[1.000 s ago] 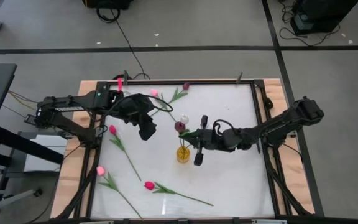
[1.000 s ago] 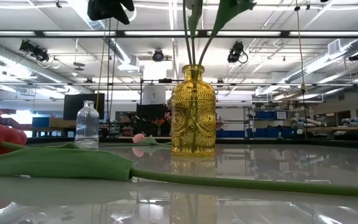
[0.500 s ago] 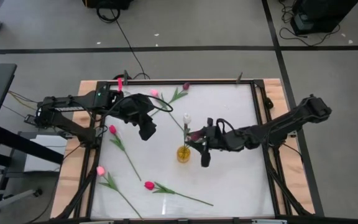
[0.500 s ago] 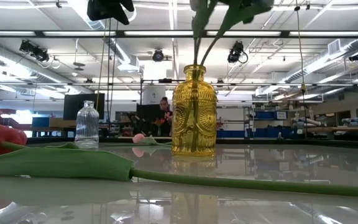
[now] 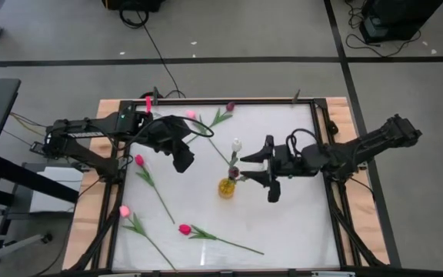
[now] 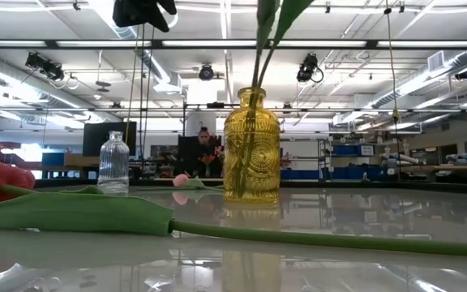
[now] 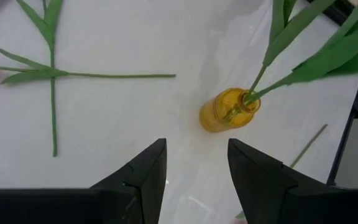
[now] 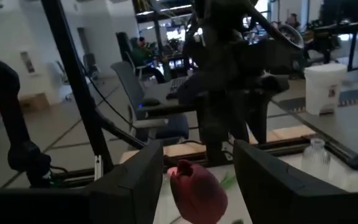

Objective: Sort flowers into vase by color
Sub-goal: Put the dark red tulip into the yellow flower vase

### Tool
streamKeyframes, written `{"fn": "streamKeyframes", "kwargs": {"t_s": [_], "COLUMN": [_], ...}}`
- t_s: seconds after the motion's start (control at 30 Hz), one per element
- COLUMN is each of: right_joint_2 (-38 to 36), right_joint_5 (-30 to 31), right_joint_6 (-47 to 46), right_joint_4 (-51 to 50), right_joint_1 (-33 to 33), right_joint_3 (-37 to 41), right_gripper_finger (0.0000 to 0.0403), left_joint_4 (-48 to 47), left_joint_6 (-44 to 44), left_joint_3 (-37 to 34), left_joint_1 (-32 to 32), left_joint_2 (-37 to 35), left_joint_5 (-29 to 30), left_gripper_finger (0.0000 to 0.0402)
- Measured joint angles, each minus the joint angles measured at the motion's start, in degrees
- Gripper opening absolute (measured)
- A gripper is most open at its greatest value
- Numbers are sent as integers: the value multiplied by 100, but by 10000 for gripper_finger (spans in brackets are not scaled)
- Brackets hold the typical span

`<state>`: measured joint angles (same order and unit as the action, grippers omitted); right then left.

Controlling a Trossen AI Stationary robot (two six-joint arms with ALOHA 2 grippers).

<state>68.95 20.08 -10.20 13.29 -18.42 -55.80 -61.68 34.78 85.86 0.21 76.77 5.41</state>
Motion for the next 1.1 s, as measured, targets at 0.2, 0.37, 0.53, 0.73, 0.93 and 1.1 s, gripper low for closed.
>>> {"fn": "streamKeyframes", "kwargs": {"t_s": [0.2, 0.37, 0.53, 0.73, 0.93, 1.1], "right_joint_2": [-37, -129, -125, -2, 771, 1784], "right_joint_5": [19, 702, 1111, 1408, 1322, 986], "right_joint_6": [-21, -1355, -2899, -4189, -4963, -5293], "right_joint_4": [-159, -1960, -3592, -4737, -4720, -3727], "right_joint_1": [76, -155, -687, -1638, -2108, -2106], "right_joint_3": [-684, -1263, -1366, -1359, -1242, -1242], "right_gripper_finger": [201, 201, 194, 184, 175, 166], "left_joint_4": [114, 16, 14, 12, 191, 63], "left_joint_6": [276, 378, 676, 789, 295, 184], "left_joint_3": [0, 0, -2, -2, -4, -4], "left_joint_1": [-51, -580, -1222, -1690, -1949, -2286], "left_joint_2": [0, 9, 15, 13, -4, -79], "left_joint_5": [11, 245, 789, 997, 1008, 901], "left_gripper_finger": [176, 176, 176, 176, 176, 175]}}
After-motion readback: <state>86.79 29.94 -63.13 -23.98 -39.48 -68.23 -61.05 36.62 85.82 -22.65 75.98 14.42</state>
